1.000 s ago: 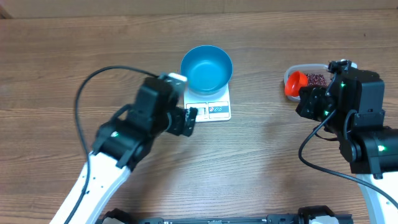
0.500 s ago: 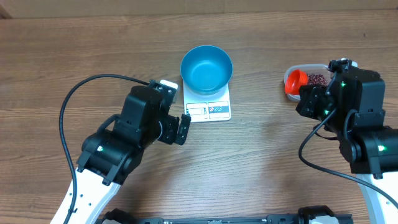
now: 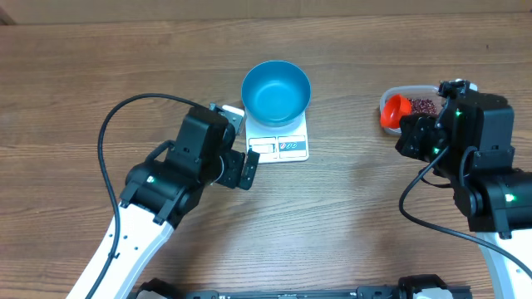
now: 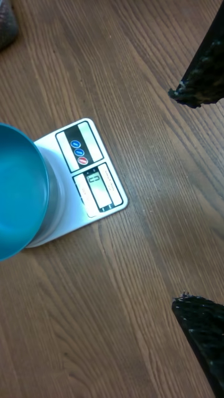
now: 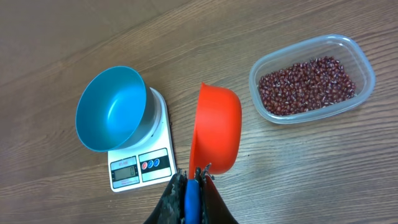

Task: Scoop item into bowl and weigh 150g on scale
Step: 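Pull the left gripper back from the scale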

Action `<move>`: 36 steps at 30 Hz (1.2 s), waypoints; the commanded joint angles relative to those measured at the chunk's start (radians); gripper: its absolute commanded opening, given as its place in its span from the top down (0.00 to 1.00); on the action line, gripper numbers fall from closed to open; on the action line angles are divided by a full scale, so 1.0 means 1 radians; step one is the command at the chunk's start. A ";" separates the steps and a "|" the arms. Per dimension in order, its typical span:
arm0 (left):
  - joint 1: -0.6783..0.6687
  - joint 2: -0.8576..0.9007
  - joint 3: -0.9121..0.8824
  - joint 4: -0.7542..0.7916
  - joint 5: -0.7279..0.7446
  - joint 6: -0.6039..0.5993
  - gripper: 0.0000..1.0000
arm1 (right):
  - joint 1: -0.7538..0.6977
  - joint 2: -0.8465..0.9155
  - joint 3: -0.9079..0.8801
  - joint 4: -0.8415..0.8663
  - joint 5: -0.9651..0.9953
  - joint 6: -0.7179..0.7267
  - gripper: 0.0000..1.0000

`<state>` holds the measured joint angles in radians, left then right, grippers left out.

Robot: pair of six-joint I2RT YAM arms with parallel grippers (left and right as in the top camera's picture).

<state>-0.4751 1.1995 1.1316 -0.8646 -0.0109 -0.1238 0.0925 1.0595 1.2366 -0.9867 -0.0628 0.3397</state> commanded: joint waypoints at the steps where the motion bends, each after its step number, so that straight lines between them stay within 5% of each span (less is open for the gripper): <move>1: 0.005 0.040 -0.001 0.002 0.008 0.019 0.00 | 0.003 -0.003 0.028 -0.001 0.010 0.003 0.96; 11: 0.004 0.073 -0.001 -0.005 0.022 0.026 0.00 | 0.003 -0.003 0.028 -0.011 0.009 0.003 0.96; 16: -0.015 0.006 -0.001 0.057 0.097 0.176 0.00 | 0.003 -0.003 0.028 -0.015 0.009 0.003 0.96; 24: -0.062 -0.166 -0.037 0.023 -0.048 0.195 0.01 | 0.004 -0.003 0.028 -0.030 0.009 0.004 0.96; 36: -0.062 -0.335 -0.255 0.249 0.004 0.191 0.00 | 0.004 -0.003 0.028 -0.029 0.009 0.003 0.96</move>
<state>-0.5316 0.8654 0.8890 -0.6266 -0.0208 0.0559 0.0925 1.0595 1.2366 -1.0187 -0.0628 0.3401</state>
